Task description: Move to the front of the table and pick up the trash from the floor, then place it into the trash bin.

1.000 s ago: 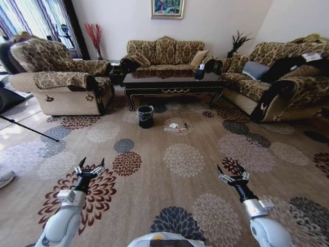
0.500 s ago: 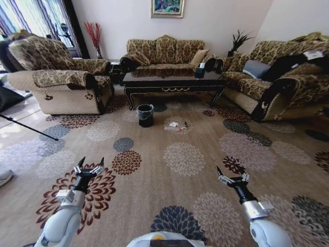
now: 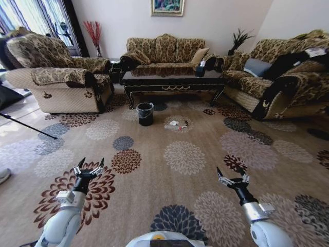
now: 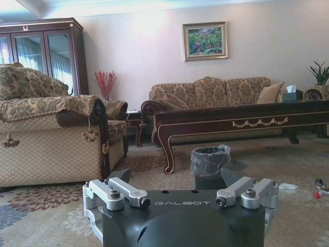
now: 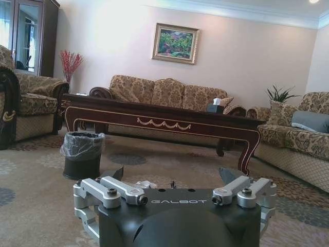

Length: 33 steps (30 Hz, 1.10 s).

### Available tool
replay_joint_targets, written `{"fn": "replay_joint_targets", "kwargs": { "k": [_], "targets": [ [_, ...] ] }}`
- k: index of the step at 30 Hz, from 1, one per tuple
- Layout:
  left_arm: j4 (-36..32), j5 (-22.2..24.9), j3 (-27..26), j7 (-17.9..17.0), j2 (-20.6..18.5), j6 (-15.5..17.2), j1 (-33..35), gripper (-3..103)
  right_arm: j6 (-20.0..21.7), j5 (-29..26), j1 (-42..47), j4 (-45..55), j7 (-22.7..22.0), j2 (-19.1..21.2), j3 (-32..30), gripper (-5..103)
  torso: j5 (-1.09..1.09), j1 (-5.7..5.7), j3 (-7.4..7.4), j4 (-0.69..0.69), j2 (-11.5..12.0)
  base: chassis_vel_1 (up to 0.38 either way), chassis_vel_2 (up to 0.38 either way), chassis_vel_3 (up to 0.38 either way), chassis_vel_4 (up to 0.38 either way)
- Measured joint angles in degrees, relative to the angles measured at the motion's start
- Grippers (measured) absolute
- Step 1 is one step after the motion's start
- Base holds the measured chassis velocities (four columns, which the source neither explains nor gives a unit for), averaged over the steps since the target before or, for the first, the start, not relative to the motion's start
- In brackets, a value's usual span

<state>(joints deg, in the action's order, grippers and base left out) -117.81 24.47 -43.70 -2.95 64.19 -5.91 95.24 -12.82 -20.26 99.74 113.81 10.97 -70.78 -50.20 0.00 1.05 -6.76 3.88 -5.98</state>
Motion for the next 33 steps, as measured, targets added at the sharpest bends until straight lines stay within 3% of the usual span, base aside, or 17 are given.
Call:
{"fn": "replay_joint_targets", "kwargs": {
  "k": [26, 33],
  "targets": [
    [0.39, -0.22, -0.02, 0.0, 0.31, -0.27, -0.16, 99, -0.12, 0.17, -0.08, -0.1, 0.08, -0.27, -0.07, 100, 0.0, -0.57, 5.19, 0.0, 5.75, 0.0, 0.0, 0.0, 0.0],
    [0.39, -0.2, -0.04, -0.01, 0.39, -0.3, -0.15, 99, -0.15, 0.22, 0.0, -0.08, 0.08, -0.4, -0.09, 100, 0.01, -0.6, 6.0, 0.0, 6.0, 0.0, 0.0, 0.0, 0.0]
  ]
}}
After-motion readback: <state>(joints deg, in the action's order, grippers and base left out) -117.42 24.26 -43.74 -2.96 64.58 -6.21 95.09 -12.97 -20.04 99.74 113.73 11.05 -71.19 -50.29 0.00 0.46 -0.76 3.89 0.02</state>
